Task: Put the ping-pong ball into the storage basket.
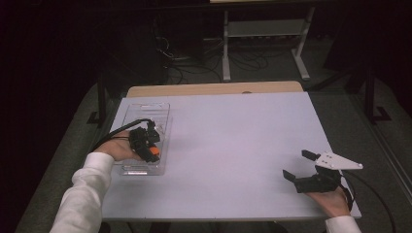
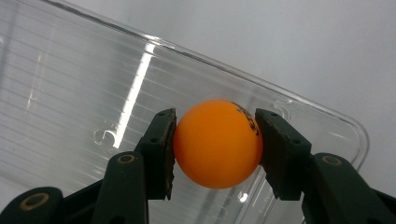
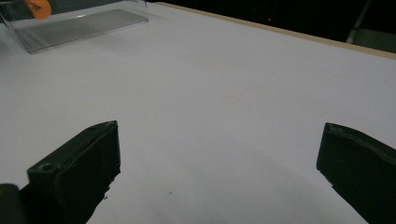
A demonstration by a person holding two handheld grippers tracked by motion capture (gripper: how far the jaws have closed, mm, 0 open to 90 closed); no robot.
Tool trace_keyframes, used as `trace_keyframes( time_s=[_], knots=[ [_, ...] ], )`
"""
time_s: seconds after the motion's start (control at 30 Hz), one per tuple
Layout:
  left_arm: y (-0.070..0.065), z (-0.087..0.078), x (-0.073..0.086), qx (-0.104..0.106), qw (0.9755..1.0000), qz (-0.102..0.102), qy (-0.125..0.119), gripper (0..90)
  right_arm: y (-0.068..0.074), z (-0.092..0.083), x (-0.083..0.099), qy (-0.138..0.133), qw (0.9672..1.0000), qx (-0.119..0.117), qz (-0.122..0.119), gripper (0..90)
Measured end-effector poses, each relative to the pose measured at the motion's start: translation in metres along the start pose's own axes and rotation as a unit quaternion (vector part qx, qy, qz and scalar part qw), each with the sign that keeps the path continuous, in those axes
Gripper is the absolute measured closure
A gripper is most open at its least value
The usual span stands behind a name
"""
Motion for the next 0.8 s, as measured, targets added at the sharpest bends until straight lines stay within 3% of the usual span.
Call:
trace_keyframes(
  time_s=[0.37, 0.8],
  knots=[
    [0.002, -0.004, 0.001, 0.002, 0.9999, -0.010, -0.007, 44.0, -0.002, -0.001, -0.001, -0.003, 1.0000, 0.003, -0.001, 0.0],
    [0.010, -0.025, 0.006, -0.024, 0.9982, -0.038, -0.041, 29.9, -0.001, -0.001, -0.001, -0.002, 1.0000, 0.003, 0.000, 0.0]
  ],
)
Point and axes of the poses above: each handheld gripper's, and its own axes: z roughly forward along the jaws, x roughly out of its underside, y roughly to its left, the point moved 5 cm from there along z, roughly forward along the jaws, and after that the axes turned 13 degrees about -y, right-handed, at the moved point
